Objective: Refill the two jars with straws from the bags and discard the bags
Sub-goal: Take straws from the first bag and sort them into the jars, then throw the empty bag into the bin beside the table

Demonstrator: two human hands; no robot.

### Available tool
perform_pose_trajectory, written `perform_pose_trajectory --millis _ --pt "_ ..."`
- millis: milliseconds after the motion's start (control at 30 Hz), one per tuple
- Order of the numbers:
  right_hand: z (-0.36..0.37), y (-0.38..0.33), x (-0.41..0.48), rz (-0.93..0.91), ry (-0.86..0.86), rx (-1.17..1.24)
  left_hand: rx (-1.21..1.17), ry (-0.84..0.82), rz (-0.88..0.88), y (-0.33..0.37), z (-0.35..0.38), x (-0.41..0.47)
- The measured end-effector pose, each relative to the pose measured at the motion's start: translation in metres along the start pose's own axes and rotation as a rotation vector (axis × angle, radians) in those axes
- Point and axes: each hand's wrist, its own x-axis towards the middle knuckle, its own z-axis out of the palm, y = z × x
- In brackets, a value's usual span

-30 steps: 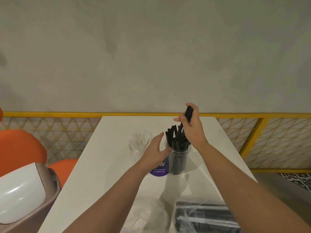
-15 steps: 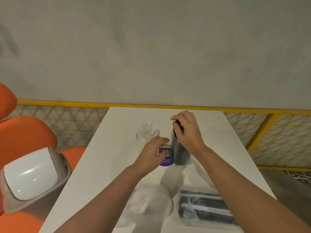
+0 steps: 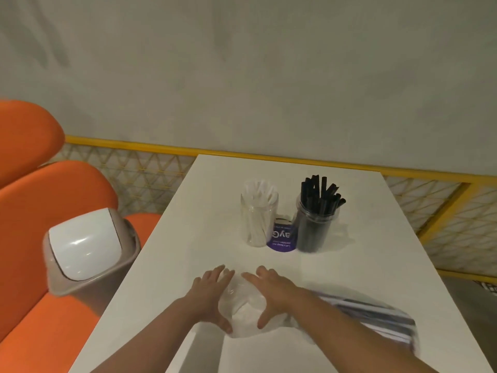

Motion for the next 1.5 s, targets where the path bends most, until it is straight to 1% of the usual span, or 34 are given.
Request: perform_pose_trajectory --millis 133,200,233,300,367,400,433,500,567,600,667,733,800,867,933,967,1000,1067,1100,1133,1200,1267,1333,1367,1467,1500 --pt "0.007 -0.009 0.014 0.031 0.030 -0.103 0.006 0.145 -0.035 -0.009 0.012 0.001" --pt "0.007 -0.012 0.024 0.043 0.039 -0.107 -0.004 0.195 -0.056 -0.015 0.016 0.001" --pt "0.007 -0.013 0.030 0.053 0.041 -0.076 -0.022 0.222 -0.067 -0.017 0.017 0.002" --pt "0.004 -0.019 0.041 0.074 0.079 0.063 -0.052 0.290 -0.095 -0.021 0.016 0.003" --pt "-0.002 -0.027 0.052 0.096 0.183 0.252 -0.097 0.375 -0.143 -0.027 0.015 0.005" --pt "-0.007 -0.033 0.058 0.106 0.233 0.353 -0.155 0.419 -0.169 -0.031 0.014 0.007" --pt "-0.012 -0.040 0.063 0.118 0.274 0.448 -0.256 0.451 -0.203 -0.035 0.013 0.008" --pt "-0.025 -0.057 0.075 0.137 0.355 0.607 -0.543 0.512 -0.296 -0.045 0.009 0.010" --pt "-0.036 -0.077 0.087 0.103 0.452 0.714 -0.950 0.561 -0.384 -0.057 -0.001 0.006" --pt "-0.040 -0.088 0.092 0.060 0.492 0.722 -1.173 0.565 -0.398 -0.062 -0.009 0.002" --pt "-0.044 -0.112 0.101 -0.061 0.496 0.691 -1.554 0.559 -0.333 -0.074 -0.027 -0.009" --pt "-0.046 -0.138 0.110 -0.182 0.412 0.645 -1.788 0.550 -0.237 -0.089 -0.045 -0.020" --pt "-0.047 -0.162 0.123 -0.291 0.340 0.530 -1.957 0.576 -0.136 -0.107 -0.061 -0.031" --pt "-0.048 -0.183 0.134 -0.408 0.321 0.431 -2.017 0.646 -0.147 -0.126 -0.068 -0.040" --pt "-0.052 -0.202 0.140 -0.478 0.347 0.512 -1.941 0.786 -0.261 -0.151 -0.063 -0.044" --pt "-0.055 -0.209 0.143 -0.477 0.384 0.578 -1.860 0.870 -0.328 -0.165 -0.059 -0.044" --pt "-0.058 -0.214 0.147 -0.459 0.424 0.634 -1.762 0.950 -0.402 -0.177 -0.056 -0.044" --pt "-0.060 -0.220 0.153 -0.430 0.471 0.669 -1.466 1.077 -0.614 -0.202 -0.053 -0.044" --pt "-0.060 -0.221 0.156 -0.435 0.474 0.656 -1.299 1.109 -0.706 -0.214 -0.051 -0.042" --pt "-0.059 -0.222 0.158 -0.443 0.472 0.638 -1.155 1.139 -0.752 -0.223 -0.049 -0.041" --pt "-0.055 -0.220 0.159 -0.447 0.455 0.618 -0.993 1.161 -0.769 -0.236 -0.041 -0.035" --pt "-0.049 -0.214 0.160 -0.416 0.423 0.600 -0.934 1.103 -0.750 -0.242 -0.032 -0.028" --pt "-0.043 -0.208 0.160 -0.382 0.386 0.578 -0.866 0.974 -0.713 -0.249 -0.022 -0.019" --pt "-0.041 -0.205 0.159 -0.374 0.374 0.568 -0.816 0.870 -0.719 -0.253 -0.018 -0.014" --pt "-0.038 -0.198 0.154 -0.336 0.333 0.525 -0.639 0.439 -0.863 -0.261 -0.012 -0.005" --pt "-0.038 -0.196 0.153 -0.321 0.318 0.510 -0.604 0.342 -0.899 -0.262 -0.014 -0.005"
